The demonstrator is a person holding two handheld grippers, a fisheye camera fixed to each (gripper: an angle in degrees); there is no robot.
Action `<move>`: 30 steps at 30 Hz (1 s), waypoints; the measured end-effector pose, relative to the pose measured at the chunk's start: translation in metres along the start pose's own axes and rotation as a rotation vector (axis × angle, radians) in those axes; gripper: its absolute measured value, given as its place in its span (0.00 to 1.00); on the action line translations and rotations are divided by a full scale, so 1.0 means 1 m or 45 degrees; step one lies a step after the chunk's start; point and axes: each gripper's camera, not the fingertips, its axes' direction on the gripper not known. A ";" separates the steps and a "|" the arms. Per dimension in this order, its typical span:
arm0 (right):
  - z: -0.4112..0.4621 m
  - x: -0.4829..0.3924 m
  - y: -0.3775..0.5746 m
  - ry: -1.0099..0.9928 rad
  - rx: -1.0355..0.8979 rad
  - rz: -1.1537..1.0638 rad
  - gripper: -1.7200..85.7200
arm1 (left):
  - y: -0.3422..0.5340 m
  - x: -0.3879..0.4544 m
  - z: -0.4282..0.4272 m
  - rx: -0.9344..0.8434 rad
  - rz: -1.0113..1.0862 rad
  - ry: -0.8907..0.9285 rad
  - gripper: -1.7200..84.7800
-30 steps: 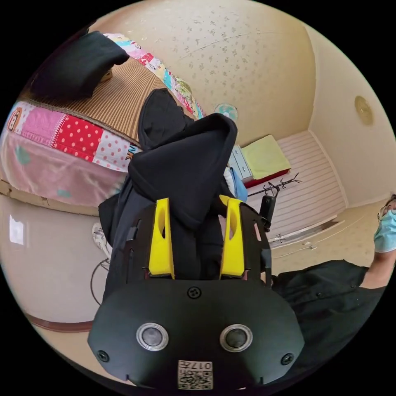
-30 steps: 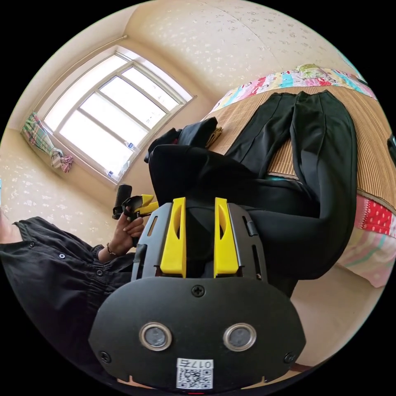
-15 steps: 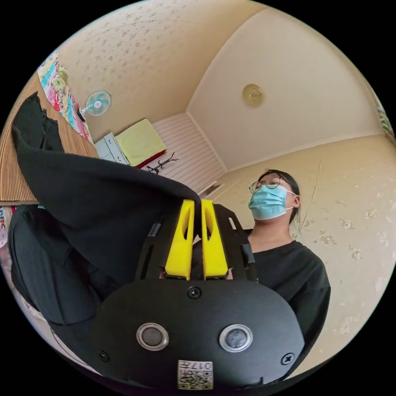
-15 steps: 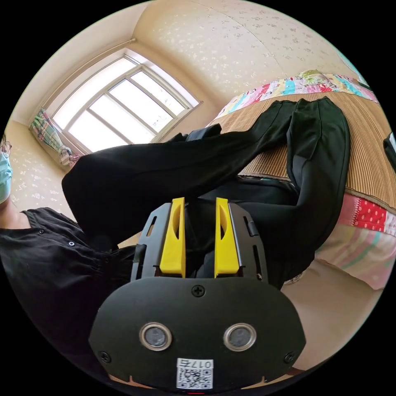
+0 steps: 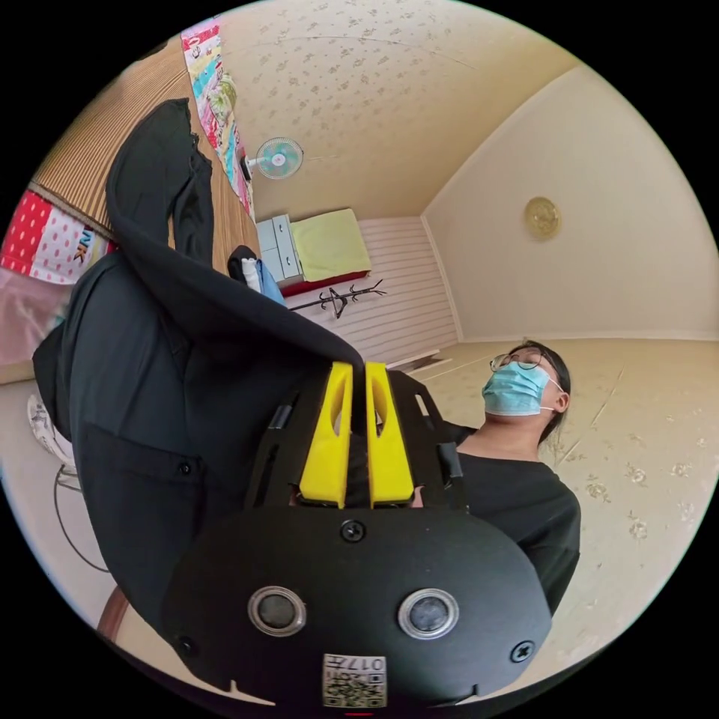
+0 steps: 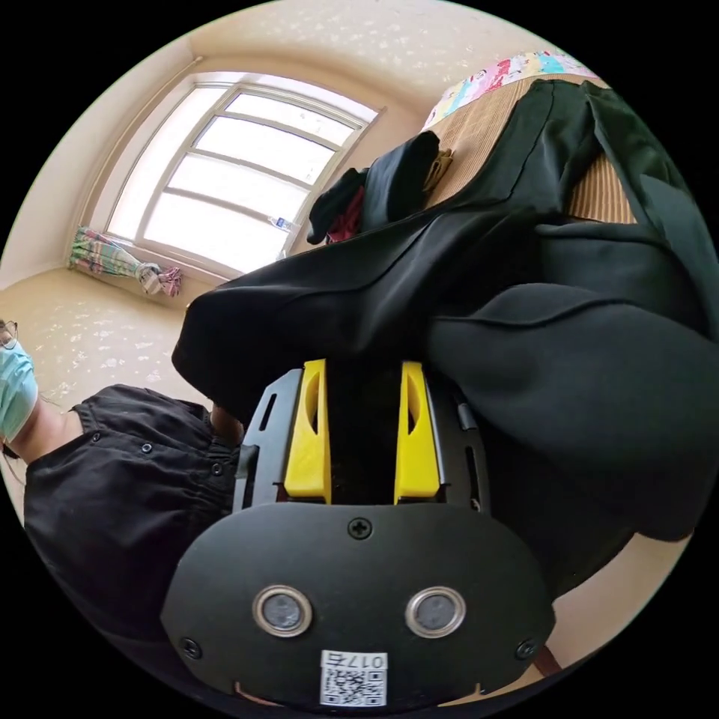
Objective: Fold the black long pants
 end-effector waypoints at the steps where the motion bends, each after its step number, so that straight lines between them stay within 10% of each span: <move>1: 0.007 0.001 -0.004 -0.057 -0.024 0.017 0.17 | -0.001 0.000 0.001 0.000 0.000 0.000 0.06; 12: -0.044 -0.036 -0.008 -0.606 -0.040 -0.328 0.05 | 0.000 -0.001 0.013 0.030 -0.004 0.165 0.06; 19: -0.091 -0.060 -0.006 -0.233 -0.368 -0.192 0.05 | 0.017 -0.013 0.001 -0.491 -0.309 -0.645 0.08; 22: -0.069 -0.045 0.005 -0.125 -0.583 -0.039 0.06 | 0.028 -0.018 -0.030 -0.280 -0.368 -0.644 0.11; 30: -0.158 0.004 0.052 0.093 0.430 0.409 0.16 | 0.034 -0.016 -0.020 0.013 -0.149 -0.519 0.12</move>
